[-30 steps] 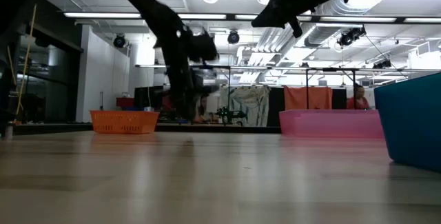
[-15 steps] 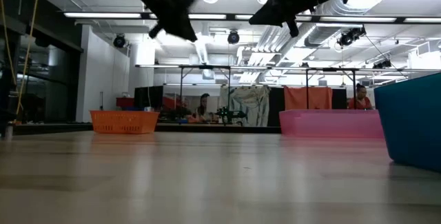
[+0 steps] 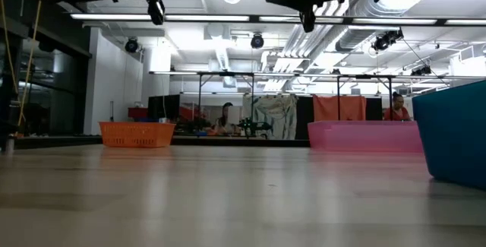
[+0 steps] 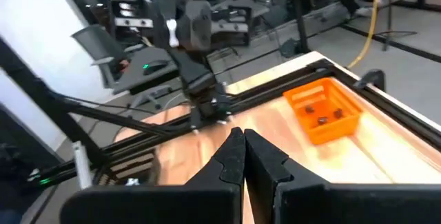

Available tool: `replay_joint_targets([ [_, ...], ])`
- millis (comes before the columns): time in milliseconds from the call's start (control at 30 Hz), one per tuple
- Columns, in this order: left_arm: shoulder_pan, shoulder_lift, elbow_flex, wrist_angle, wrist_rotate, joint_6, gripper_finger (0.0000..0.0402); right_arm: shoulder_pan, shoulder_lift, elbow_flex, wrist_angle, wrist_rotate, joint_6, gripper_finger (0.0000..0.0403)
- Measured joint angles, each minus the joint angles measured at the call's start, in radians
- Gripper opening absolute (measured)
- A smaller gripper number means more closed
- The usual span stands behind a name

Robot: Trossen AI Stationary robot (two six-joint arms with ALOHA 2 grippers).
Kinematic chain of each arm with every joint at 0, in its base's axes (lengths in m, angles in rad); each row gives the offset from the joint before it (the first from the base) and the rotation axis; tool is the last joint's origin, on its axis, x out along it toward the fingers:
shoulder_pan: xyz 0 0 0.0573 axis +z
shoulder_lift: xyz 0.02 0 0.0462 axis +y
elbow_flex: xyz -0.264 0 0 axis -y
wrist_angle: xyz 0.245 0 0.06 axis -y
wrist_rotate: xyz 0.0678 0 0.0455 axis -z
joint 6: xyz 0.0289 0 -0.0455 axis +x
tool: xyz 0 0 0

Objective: Sort Halloween decoration
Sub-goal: Put the top white bone toy into the black bin

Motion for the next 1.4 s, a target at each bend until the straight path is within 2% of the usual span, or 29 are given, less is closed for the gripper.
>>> replay_joint_targets([
  [167,-0.085,0.001,-0.004,0.007,0.006,0.029,0.0,0.058,0.0,0.0,0.033,0.002,-0.007,0.0],
  [367,-0.195,0.032,-0.003,0.001,-0.128,0.179,0.0,0.129,0.0,0.0,0.056,0.002,-0.089,0.0],
  [467,-0.223,0.046,-0.003,-0.001,-0.195,0.189,0.0,0.155,0.0,0.0,0.057,0.002,-0.117,0.0],
  [667,-0.229,0.055,-0.003,-0.032,-0.236,0.194,0.0,0.179,0.0,0.0,0.078,0.028,-0.15,0.0],
  [833,-0.229,0.055,-0.003,-0.046,-0.3,0.267,0.0,0.18,0.0,0.0,0.097,0.084,-0.149,0.0],
  [1400,-0.229,0.055,-0.003,-0.049,-0.299,0.293,0.0,0.18,0.0,0.0,0.104,0.129,-0.158,0.0],
])
